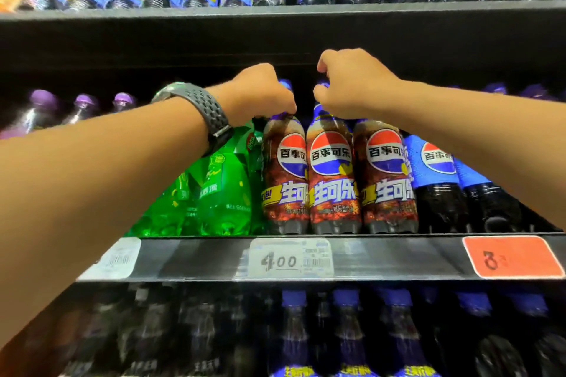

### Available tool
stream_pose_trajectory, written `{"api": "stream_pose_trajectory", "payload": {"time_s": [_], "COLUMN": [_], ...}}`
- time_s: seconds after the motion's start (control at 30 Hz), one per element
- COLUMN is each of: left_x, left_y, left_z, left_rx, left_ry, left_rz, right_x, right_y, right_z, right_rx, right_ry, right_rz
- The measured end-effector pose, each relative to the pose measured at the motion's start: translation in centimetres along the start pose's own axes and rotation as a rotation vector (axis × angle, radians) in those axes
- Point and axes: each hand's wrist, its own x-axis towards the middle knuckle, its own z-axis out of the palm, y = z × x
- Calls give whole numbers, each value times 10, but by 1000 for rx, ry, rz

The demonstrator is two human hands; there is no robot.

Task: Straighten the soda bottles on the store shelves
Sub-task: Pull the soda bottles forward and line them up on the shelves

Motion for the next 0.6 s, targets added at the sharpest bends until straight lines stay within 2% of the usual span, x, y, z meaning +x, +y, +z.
{"api": "stream_pose_trajectory", "payload": {"time_s": [0.17, 0.37, 0.6], "left_x": [-1, 2, -2], "left_y": [6, 8, 9], "left_z": [7, 6, 9], "left_rx": [-9, -88, -199], "left_ry": [24, -102, -102], "left_rz": [19, -47, -106], "right_x": [-2, 0, -1], "right_y": [8, 18, 21], "right_z": [11, 12, 16], "right_rx": [19, 75, 133], "right_ry": [-1, 2, 42], "right_rz": [-29, -64, -91]}}
